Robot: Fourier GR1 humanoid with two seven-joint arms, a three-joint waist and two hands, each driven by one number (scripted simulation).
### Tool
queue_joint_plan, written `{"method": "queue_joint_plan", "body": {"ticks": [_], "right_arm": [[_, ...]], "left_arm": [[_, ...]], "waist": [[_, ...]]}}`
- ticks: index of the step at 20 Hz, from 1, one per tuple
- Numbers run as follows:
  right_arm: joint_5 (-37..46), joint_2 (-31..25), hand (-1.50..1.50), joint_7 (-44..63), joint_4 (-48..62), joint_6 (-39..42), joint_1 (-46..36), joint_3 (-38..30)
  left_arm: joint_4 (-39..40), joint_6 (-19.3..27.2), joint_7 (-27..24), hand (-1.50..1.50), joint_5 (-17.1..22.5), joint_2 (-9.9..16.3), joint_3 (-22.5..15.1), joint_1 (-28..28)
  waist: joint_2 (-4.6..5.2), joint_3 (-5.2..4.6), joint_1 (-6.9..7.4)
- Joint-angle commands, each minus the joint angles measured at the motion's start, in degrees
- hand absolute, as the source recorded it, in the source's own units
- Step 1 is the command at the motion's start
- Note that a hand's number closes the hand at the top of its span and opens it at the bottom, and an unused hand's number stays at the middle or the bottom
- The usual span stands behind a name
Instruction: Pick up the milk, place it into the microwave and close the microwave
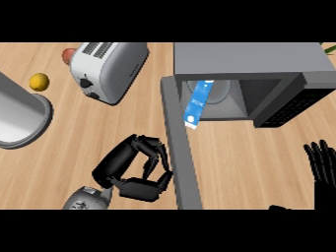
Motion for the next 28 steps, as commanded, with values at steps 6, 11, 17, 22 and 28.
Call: {"method": "queue_joint_plan", "body": {"ticks": [6,11,17,22,28], "right_arm": [[-4.15,-3.41,-1.5,2.92,-8.88,3.76,2.82,-3.68],[-5.32,-4.78,-1.5,6.24,-14.44,5.99,2.27,-2.05],[-7.35,-7.5,-1.5,10.81,-18.13,8.37,-0.2,-1.36],[-10.61,-10.22,-1.5,14.88,-21.1,10.32,-3.72,-1.63],[-11.72,-10.83,-1.5,15.75,-23.61,12.12,-6.23,0.22]], "left_arm": [[20.18,18.77,2.05,1.5,1.94,-0.22,-17.42,-15.44],[30.02,21.7,2.97,1.5,12.89,-0.21,-25.5,-20.98],[32.05,29.51,4.62,-1.5,23.95,-0.21,-33.18,-30.17],[30.9,33.33,-0.07,1.5,30.78,-0.21,-33.52,-32.59],[31.2,34.59,-3.83,1.5,38.33,-0.22,-30.6,-38.68]], "waist": [[0.22,0.01,-0.89],[0.61,-0.05,-2.64],[1.18,-0.11,-5.78],[1.76,-0.23,-8.08],[2.73,-0.26,-11.99]]}}
